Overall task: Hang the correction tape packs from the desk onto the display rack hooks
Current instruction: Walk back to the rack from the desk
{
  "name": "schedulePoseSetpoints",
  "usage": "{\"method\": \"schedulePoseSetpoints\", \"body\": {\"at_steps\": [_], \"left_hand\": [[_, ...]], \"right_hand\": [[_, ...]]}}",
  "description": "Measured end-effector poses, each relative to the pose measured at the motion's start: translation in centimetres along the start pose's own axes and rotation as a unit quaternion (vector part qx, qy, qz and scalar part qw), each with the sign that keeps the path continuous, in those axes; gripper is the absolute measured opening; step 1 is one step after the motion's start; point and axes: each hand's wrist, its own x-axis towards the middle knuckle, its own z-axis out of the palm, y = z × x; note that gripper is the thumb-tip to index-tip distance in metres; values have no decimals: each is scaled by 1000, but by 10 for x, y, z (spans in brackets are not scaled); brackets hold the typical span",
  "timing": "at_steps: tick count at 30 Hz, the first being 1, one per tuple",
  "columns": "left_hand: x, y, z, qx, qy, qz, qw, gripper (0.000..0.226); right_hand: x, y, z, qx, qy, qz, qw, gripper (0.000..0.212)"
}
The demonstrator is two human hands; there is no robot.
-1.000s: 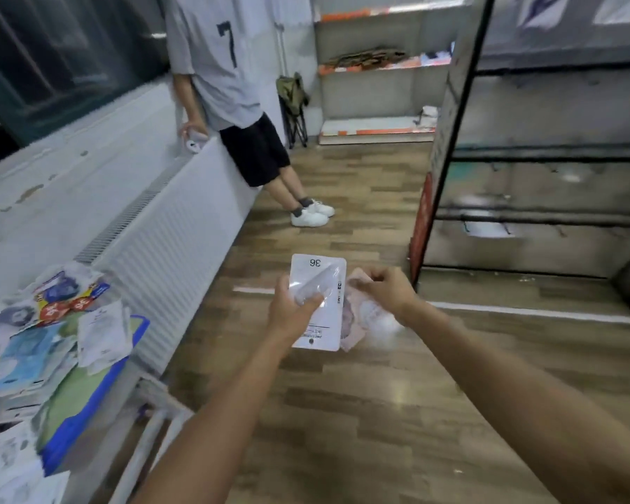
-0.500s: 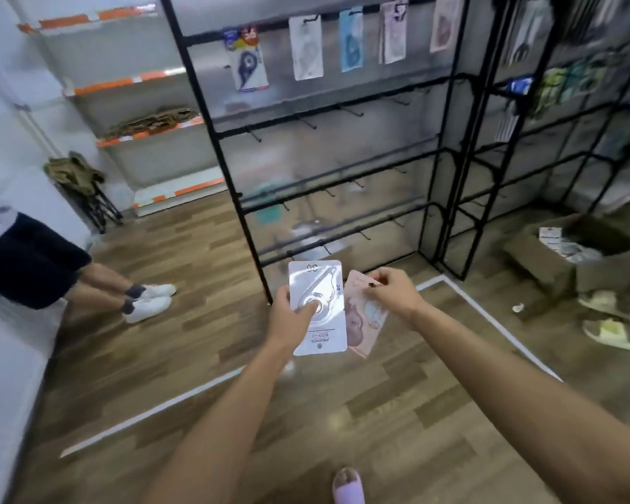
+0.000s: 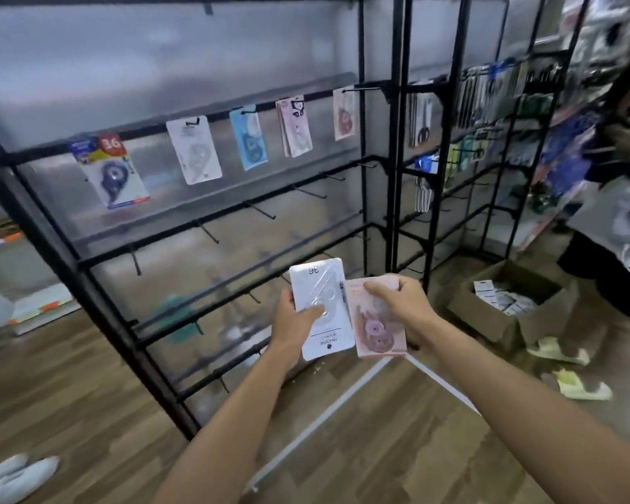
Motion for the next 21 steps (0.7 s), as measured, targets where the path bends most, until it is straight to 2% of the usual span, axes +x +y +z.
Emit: {"method": "schedulePoseSetpoints", "body": {"at_steps": [3,8,11,14,21], "left_hand": [[46,21,26,2,-6,26,1000,39],[114,48,71,-8,-23,55,998,41],[153,64,100,-22,11,53,998,38],[184,75,118,-49,40,56,996,36],[231,95,108,-52,138,92,985,28]], "right_hand": [[55,-12,-9,13,19,-17,1000,14],[146,-31,-28,-5,1,-49,999,13],[198,-44,-40,-14,-13,-65,998,12],[247,-57,-43,-25,-59,-68,996,14],[310,-78,-7,-7,-142,-98,985,16]]}}
